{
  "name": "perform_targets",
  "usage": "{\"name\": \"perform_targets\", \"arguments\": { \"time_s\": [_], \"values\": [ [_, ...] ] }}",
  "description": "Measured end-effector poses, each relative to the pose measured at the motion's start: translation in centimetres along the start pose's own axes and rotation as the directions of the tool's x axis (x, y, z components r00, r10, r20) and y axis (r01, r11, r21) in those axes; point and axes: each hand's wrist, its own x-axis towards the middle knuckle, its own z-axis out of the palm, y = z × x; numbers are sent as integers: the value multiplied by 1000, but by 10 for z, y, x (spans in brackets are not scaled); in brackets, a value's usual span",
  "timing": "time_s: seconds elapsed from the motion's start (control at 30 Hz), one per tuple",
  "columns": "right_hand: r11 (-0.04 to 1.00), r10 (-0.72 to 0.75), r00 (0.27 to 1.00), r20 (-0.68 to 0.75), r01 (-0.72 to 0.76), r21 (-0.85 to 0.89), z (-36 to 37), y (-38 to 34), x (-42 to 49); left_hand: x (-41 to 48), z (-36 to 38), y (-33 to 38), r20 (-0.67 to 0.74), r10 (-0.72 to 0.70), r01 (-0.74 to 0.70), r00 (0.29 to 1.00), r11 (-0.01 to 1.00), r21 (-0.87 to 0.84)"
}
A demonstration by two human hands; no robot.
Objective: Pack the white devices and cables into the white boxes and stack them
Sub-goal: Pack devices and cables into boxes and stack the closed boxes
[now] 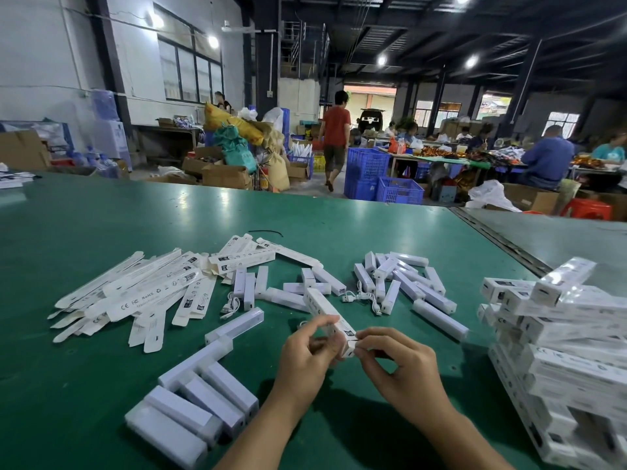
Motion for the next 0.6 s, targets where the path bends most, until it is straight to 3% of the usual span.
{"name": "perform_targets", "arguments": {
  "time_s": [0.33,0.47,0.6],
  "values": [
    [1000,9,999,37,-9,-5,-2,-1,1,-1,0,3,20,-15,16,1000,999,-40],
    [1000,11,998,60,-11,1,-2,-1,1,-2,-2,3,114,2,-6,993,999,34],
    [1000,13,998,68,-15,20,-2,1,0,-2,-1,1,97,29,-38,995,994,100]
  ]
}}
